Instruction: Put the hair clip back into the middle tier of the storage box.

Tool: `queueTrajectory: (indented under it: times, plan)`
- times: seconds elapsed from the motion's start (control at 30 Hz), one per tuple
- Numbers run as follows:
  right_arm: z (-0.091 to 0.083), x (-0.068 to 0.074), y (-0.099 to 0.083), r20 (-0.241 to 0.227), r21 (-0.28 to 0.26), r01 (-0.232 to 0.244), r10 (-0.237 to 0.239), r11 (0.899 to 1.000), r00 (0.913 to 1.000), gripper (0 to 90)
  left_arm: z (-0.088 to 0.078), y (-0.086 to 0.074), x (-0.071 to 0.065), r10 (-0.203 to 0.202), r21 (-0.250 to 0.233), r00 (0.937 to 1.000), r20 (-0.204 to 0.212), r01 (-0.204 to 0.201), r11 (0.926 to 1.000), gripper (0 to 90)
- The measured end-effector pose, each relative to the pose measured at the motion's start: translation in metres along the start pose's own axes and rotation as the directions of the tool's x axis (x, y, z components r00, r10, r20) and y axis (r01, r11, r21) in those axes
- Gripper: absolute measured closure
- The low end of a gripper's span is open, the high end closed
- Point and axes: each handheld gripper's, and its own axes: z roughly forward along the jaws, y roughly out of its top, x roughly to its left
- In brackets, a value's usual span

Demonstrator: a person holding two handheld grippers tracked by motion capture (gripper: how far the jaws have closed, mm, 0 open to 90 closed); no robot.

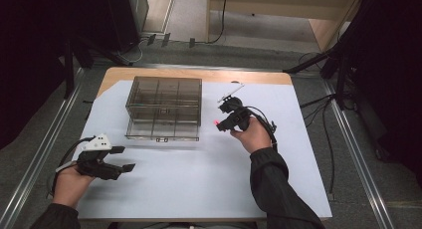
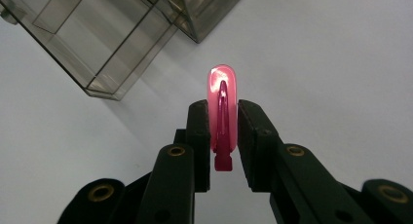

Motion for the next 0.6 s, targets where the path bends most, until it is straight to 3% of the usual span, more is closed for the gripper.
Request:
queueTrajectory:
  times: [0.6]
  plan:
    - [-0.004, 0.021, 0.016, -0.035, -0.008, 0.061, -0.062, 0.998, 0.9975, 77.4, -0.005, -0.006, -0.003, -0.011, -0.001, 0.9999, -0.012, 0.011, 0.9999, 24.0]
